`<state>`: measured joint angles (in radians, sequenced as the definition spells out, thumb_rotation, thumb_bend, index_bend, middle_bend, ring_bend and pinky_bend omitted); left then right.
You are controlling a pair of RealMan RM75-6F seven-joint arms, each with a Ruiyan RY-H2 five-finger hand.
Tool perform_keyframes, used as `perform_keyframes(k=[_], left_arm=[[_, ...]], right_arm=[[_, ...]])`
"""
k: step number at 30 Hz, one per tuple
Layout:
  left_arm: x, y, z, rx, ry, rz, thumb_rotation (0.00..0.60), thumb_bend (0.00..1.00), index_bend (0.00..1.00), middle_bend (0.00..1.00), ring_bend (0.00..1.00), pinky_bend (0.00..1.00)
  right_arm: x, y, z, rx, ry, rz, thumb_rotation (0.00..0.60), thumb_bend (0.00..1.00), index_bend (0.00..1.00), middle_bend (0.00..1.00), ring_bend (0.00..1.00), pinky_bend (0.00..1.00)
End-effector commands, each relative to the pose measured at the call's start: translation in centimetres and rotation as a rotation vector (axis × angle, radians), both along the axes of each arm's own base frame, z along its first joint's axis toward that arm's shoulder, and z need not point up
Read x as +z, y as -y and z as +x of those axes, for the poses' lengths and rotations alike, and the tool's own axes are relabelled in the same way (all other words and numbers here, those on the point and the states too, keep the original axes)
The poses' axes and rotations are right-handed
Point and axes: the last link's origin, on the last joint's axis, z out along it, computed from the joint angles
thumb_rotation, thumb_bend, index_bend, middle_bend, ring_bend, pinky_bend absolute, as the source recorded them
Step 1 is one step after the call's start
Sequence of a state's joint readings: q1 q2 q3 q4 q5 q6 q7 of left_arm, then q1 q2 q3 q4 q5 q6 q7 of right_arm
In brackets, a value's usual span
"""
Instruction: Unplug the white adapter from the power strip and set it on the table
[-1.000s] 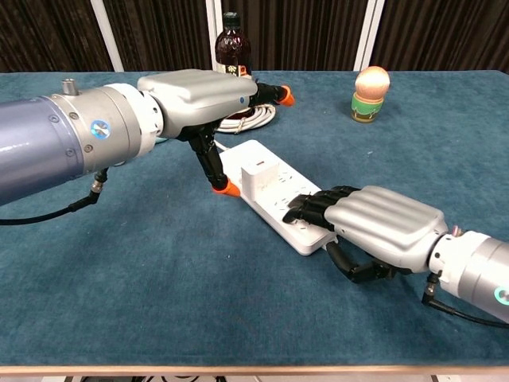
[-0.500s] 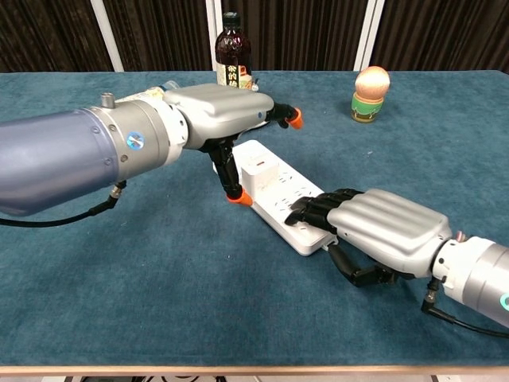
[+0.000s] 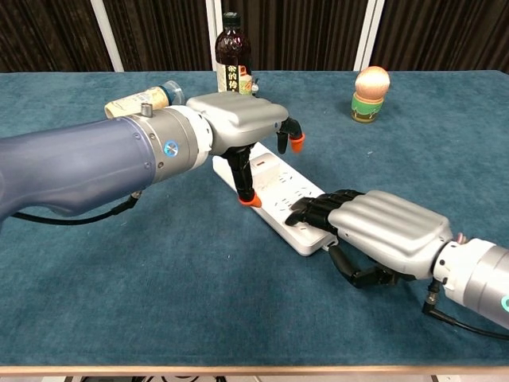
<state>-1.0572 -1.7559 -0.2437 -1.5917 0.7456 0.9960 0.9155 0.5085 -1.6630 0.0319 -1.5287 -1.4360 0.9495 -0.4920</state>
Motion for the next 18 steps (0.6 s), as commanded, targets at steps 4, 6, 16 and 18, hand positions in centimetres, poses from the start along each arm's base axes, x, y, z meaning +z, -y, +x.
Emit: perform_keyframes(k=[4,6,16,18], left_arm=[[-0.5,-0.8,-0.2,-0.006,-0.048,-0.017,0.600,0.11,0.28,0.27,0.07,0.00],[-0.6,-1.0,-0.3,-0.012,-0.059,-0.028,0.600,0.11,0.28,0.27,0.07,0.00],[-1.0,-1.7,-0.5,-0.060,-0.098,-0.058,0.600,0.12,0.34,0.29,0.07,0.00],[-1.0,-1.9,-0.6,-0.073,-0.108,-0.058,0.600,0.12,0.35,0.30,0.07,0.00]], right_arm=[[0.1,0.1,-0.3,-0.009,-0.003,-0.004,0.600,0.83,0.18,0.19,0.16,0.15],[0.1,0.1,-0.4,-0.012,-0.003,-0.005,0.600,0.83,0.18,0.19,0.16,0.15],[0.3,0.2,-0.6,-0.020,-0.005,-0.014,0.600,0.82,0.18,0.19,0.16,0.15],[0.3,0.2,-0.6,-0.020,-0.007,-0.016,0.600,0.83,0.18,0.19,0.16,0.15]])
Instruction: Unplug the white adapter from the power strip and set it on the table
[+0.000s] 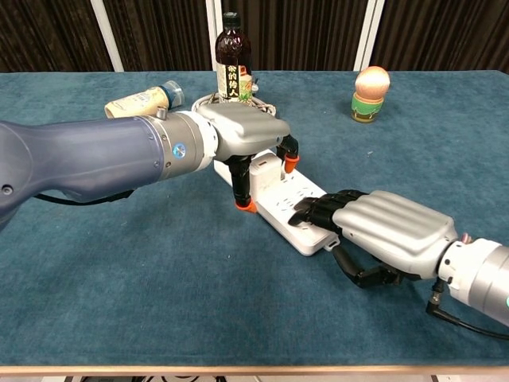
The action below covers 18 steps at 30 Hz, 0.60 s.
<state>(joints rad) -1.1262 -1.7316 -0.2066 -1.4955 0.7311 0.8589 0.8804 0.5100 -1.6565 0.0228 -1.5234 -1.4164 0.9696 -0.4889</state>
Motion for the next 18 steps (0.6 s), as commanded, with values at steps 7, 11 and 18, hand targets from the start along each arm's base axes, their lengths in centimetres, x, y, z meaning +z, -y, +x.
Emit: perform_keyframes(k=[7,11,18], left_arm=[[-0.02,-0.52,-0.31,-0.043,-0.023,-0.008,0.600,0.15,0.38,0.34,0.07,0.00],[-0.13,-0.68,-0.51,-0.063,-0.038,-0.009,0.600,0.15,0.39,0.35,0.07,0.00],[-0.21,-0.97,-0.78,-0.077,-0.044,-0.011,0.600,0.15,0.42,0.39,0.08,0.00]], right_arm=[[0.25,0.16,-0.14,-0.004,-0.004,-0.011,0.600,0.83,0.18,0.19,0.16,0.15],[0.29,0.18,-0.18,-0.004,-0.006,-0.013,0.600,0.83,0.18,0.19,0.17,0.15],[0.23,0.19,-0.46,-0.018,-0.006,-0.012,0.600,0.83,0.18,0.19,0.17,0.15]])
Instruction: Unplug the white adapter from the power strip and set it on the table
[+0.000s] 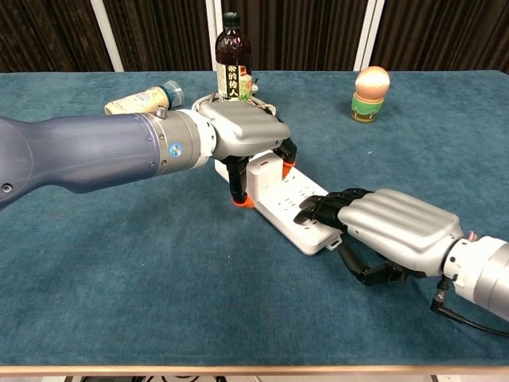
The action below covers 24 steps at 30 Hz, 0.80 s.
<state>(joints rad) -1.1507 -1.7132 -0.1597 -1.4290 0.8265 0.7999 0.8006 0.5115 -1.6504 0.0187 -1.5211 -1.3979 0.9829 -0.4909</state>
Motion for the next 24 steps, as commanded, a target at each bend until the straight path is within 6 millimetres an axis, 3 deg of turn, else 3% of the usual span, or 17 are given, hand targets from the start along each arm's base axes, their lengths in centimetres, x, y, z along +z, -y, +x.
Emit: perform_keyframes(k=[1,12,24], left_arm=[[-0.2,0.0,-0.2,-0.005,-0.001,-0.001,0.600,0.15,0.42,0.40,0.09,0.00],[-1.0,0.0,-0.5,-0.021,0.016,0.010,0.600,0.17,0.49,0.47,0.12,0.02],[-1.4,0.2,-0.8,-0.032,0.065,0.032,0.600,0.30,0.57,0.58,0.17,0.07]], right_arm=[[-0.1,0.0,-0.1,-0.004,0.000,0.002,0.600,0.82,0.18,0.19,0.17,0.15],[-0.2,-0.1,-0.2,-0.007,0.001,0.001,0.600,0.83,0.18,0.19,0.17,0.15],[-0.3,-0.2,-0.3,-0.008,-0.002,0.004,0.600,0.83,0.18,0.19,0.17,0.15]])
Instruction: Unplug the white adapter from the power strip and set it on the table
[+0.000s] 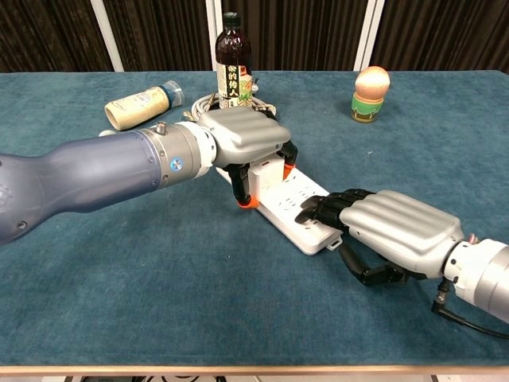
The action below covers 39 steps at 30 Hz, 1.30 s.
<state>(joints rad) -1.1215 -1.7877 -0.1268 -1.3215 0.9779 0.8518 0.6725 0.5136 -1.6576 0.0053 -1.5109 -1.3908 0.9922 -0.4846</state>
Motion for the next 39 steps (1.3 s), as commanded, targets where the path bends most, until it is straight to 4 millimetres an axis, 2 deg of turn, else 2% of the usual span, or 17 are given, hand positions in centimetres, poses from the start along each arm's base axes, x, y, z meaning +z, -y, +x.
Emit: perform_keyframes(k=[1,18,35,39], left_arm=[[-0.1,0.1,-0.1,0.000,0.010,0.003,0.600,0.31,0.57,0.58,0.17,0.07],[0.2,0.6,1.2,-0.014,0.051,0.005,0.600,0.32,0.59,0.60,0.18,0.07],[1.1,0.8,-0.3,0.010,0.030,0.015,0.600,0.34,0.62,0.64,0.20,0.09],[1.3,0.8,-0.2,0.015,0.044,0.018,0.600,0.34,0.62,0.64,0.20,0.09]], right_arm=[[0.0,0.0,0.0,0.000,-0.001,0.001,0.600,0.83,0.18,0.19,0.17,0.15],[-0.3,-0.6,0.5,0.009,0.022,0.016,0.600,0.83,0.19,0.19,0.17,0.15],[-0.4,-1.0,0.8,0.015,0.024,0.024,0.600,0.83,0.19,0.20,0.17,0.15],[-0.4,-1.2,0.7,0.014,0.021,0.028,0.600,0.83,0.19,0.20,0.17,0.15]])
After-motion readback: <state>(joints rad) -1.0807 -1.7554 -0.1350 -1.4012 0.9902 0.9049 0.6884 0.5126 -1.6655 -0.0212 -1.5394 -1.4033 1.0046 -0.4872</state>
